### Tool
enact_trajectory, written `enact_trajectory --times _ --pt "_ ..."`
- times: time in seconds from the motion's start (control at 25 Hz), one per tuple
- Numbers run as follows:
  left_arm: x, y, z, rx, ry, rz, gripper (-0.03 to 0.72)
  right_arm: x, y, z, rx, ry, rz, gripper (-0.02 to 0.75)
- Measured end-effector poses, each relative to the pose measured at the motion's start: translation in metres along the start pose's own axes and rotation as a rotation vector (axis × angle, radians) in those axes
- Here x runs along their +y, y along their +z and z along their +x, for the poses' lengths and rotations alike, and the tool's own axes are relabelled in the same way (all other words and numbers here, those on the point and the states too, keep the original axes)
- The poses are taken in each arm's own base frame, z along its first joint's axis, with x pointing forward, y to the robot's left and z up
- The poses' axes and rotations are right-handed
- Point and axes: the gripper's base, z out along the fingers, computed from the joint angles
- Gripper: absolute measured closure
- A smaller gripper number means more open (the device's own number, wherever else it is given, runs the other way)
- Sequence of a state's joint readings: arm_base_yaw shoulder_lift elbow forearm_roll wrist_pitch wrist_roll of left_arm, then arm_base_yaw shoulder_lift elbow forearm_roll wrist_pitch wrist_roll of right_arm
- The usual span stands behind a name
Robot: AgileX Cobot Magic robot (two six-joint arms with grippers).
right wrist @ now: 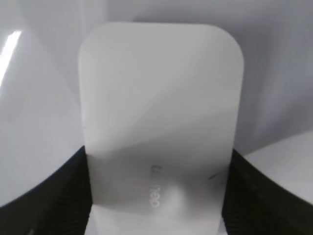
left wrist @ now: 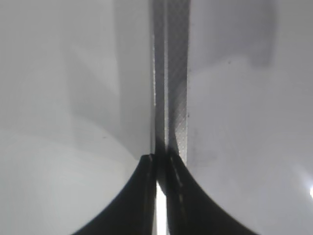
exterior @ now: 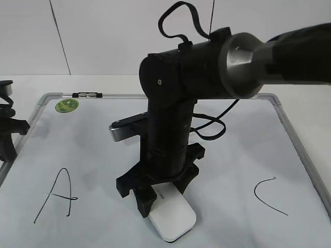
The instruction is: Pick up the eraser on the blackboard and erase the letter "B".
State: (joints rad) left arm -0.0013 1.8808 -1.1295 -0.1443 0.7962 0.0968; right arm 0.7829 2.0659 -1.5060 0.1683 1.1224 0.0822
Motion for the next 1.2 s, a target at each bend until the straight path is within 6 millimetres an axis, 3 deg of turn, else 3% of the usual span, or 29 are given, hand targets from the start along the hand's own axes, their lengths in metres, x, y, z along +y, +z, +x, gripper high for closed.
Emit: enact_trajectory --times 0.2,0.48,0.76,0.92,1.2 --pt "0.0 0.0 0.0 0.002 0.0 0.0 0.665 -0.003 -0.001 -0.001 0.006 0.009 -0.007 0.216" --pt "0.0 0.0 0.0 0.002 0.0 0.0 0.665 -0.032 -0.007 -0.005 0.009 0.13 -0.084 0.216" --pt "0.0 0.0 0.0 0.0 0.0 0.0 0.665 -0.093 -0.037 0.003 -0.066 0.259 -0.051 0.216" --pt "0.0 0.0 0.0 0.0 0.0 0.0 0.665 -0.13 -0.062 0.016 -0.127 0.36 -0.054 0.216" --pt "0.0 0.0 0.0 0.0 -0.001 0.001 0.664 -0.192 -0.081 0.046 -0.122 0.512 -0.008 0.216"
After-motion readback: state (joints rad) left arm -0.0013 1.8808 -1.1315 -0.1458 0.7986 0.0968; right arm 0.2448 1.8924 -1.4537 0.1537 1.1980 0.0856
